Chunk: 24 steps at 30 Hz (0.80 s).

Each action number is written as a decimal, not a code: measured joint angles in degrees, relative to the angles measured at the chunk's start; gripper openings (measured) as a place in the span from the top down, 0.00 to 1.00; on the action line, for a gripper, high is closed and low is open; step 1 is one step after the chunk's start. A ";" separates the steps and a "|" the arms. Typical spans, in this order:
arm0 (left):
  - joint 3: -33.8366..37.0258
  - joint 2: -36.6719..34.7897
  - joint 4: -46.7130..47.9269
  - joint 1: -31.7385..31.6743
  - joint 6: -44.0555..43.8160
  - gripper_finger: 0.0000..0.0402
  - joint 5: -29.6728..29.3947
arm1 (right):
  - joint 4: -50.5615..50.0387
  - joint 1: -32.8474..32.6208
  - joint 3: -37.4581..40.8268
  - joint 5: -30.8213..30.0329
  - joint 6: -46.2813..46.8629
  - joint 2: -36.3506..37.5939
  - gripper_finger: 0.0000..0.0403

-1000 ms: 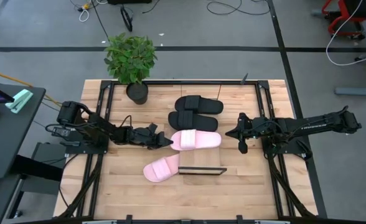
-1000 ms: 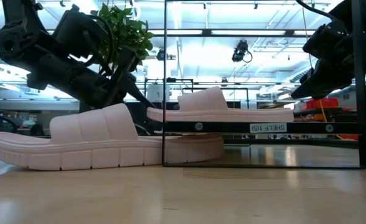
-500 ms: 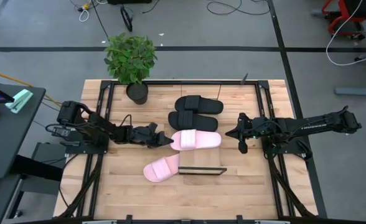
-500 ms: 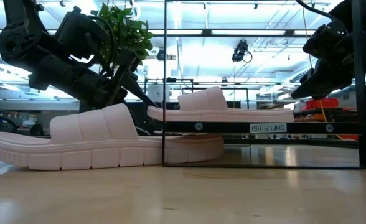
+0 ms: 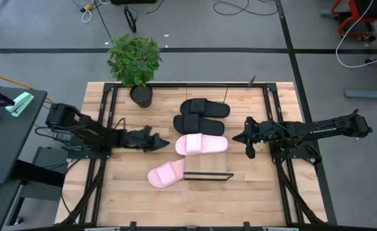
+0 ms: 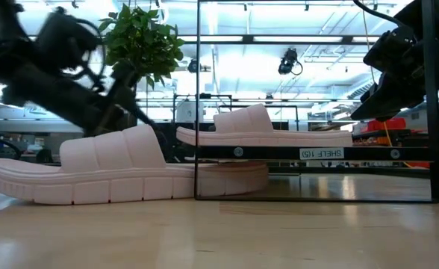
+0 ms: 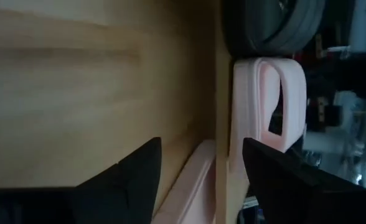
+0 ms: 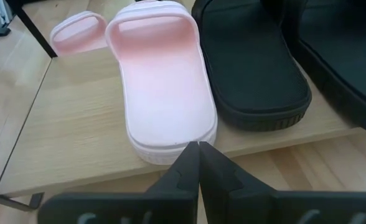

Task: Pick and place slides into the shelf
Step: Put the pink slides on the shelf

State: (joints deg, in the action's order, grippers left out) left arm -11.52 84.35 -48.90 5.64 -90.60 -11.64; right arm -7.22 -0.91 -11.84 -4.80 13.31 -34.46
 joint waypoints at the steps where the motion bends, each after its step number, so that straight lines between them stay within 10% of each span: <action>1: 1.20 -1.29 -0.01 0.87 -1.32 0.43 -1.33 | -0.04 0.00 0.00 0.02 0.03 -0.02 0.97; 16: 3.22 -11.64 22.87 22.43 -15.11 0.49 -8.09 | -0.05 0.00 0.00 0.24 0.19 -0.02 0.97; 24: 3.29 -16.41 30.46 26.11 -11.81 0.49 4.61 | -0.01 0.00 0.00 0.22 0.19 -0.02 0.97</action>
State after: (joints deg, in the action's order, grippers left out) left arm -8.23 67.95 -18.44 31.75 -102.42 -7.03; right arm -7.23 -0.91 -11.84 -4.58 13.50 -34.48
